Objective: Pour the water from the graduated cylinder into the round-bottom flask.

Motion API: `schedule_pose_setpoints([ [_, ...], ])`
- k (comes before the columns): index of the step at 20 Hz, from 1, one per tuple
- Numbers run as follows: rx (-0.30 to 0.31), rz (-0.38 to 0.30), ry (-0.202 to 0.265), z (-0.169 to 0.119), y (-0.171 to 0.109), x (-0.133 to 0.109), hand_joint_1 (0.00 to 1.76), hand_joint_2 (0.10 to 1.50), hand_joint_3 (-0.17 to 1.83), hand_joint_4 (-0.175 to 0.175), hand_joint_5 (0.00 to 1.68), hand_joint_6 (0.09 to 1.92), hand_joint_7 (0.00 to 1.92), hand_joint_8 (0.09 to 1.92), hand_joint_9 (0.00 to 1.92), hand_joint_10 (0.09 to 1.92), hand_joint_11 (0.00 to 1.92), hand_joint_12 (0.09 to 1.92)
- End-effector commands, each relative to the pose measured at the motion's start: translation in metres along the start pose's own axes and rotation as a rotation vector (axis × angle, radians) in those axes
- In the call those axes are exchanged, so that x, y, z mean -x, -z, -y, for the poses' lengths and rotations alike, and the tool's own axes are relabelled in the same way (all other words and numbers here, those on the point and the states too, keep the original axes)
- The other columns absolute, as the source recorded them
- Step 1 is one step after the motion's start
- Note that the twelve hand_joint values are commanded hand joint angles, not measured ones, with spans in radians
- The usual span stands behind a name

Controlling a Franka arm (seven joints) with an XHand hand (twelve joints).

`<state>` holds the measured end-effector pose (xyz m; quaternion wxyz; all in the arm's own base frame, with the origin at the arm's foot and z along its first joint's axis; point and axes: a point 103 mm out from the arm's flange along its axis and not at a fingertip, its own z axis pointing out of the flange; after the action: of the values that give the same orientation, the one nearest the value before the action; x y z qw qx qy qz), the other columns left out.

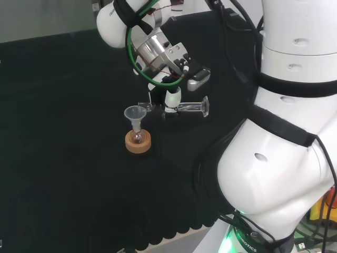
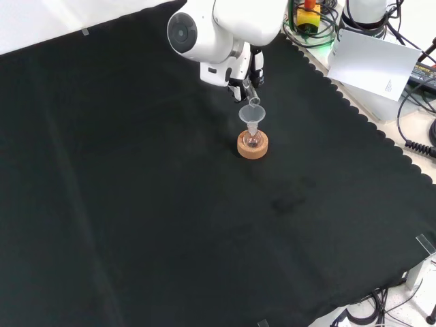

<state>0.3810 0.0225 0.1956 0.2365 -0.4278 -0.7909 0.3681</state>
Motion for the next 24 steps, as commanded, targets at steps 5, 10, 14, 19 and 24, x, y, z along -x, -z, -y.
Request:
schedule_pose_setpoints([
  [5,-0.043,0.014,-0.036,0.005,0.007,-0.003,1.13,1.17,-0.10,-0.120,0.99,1.01,1.32,0.24,1.47,0.09,1.38,0.67],
  [10,-0.079,0.026,-0.050,0.006,0.009,-0.004,1.13,1.17,-0.11,-0.119,0.99,1.01,1.33,0.24,1.47,0.09,1.38,0.67],
  [14,-0.084,0.017,-0.027,0.011,0.008,0.002,1.13,1.17,-0.11,-0.118,0.99,1.01,1.33,0.24,1.47,0.09,1.39,0.67],
  [19,-0.115,0.037,-0.030,0.015,0.011,0.006,1.13,1.17,-0.11,-0.118,0.99,1.02,1.33,0.24,1.48,0.09,1.39,0.67],
  [24,-0.132,0.033,-0.051,0.017,0.010,0.008,1.13,1.17,-0.11,-0.117,0.99,1.02,1.33,0.24,1.48,0.09,1.39,0.67],
])
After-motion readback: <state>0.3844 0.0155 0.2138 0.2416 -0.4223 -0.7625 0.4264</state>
